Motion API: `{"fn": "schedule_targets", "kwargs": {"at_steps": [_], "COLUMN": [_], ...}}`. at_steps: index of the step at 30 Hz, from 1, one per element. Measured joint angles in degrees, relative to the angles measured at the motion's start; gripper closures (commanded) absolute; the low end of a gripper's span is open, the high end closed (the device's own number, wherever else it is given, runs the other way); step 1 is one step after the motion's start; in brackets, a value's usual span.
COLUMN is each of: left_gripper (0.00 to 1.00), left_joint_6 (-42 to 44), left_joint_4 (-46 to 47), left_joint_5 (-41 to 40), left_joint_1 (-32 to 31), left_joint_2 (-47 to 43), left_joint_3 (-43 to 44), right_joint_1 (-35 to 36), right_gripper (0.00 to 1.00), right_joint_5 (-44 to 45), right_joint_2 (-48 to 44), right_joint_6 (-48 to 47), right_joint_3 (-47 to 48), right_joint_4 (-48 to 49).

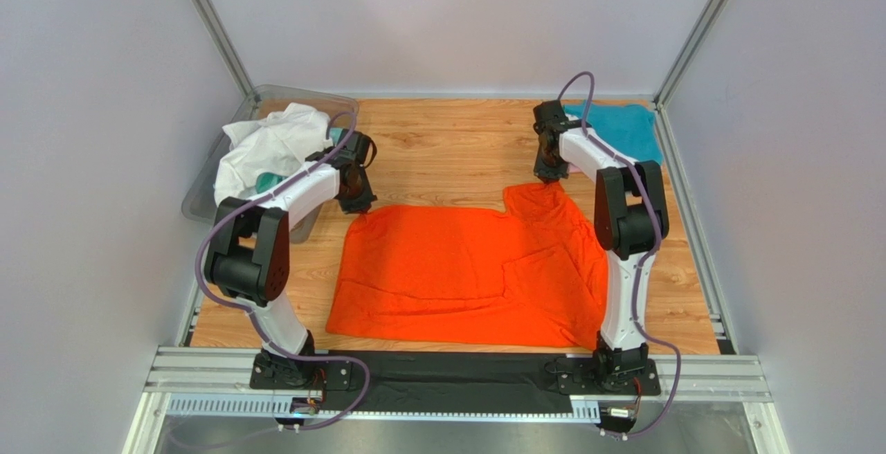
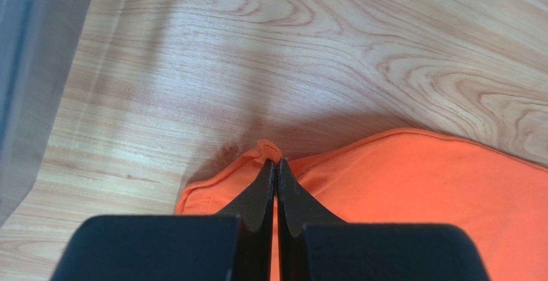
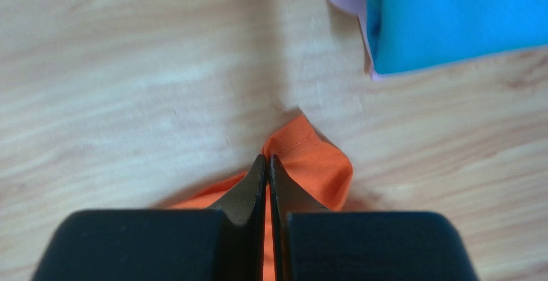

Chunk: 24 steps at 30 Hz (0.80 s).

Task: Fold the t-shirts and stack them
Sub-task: Fold the tshirt

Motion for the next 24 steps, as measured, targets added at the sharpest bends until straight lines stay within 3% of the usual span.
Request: {"fn": "schedule_targets", "kwargs": {"at_steps": [15, 24], "left_gripper": [1.0, 1.0], "left_joint_6": [-0.7, -1.6], "left_joint_4": [0.3, 0.8], "left_joint_5": [0.5, 0.4], "left_joint_1": [-0.5, -2.0], "left_joint_2": [-11.4, -22.4], "left_joint_3": [-7.8, -16.3], "right_joint_1": [3.5, 10.1], "right_gripper": [1.0, 1.0], "right_joint_5": [-1.1, 2.8], "right_joint_2": [-35.4, -53.2], "right_joint_6": [0.9, 3.9], "right_joint_3": [-28.7, -40.0], "right_joint_4": [5.0, -2.0]}}
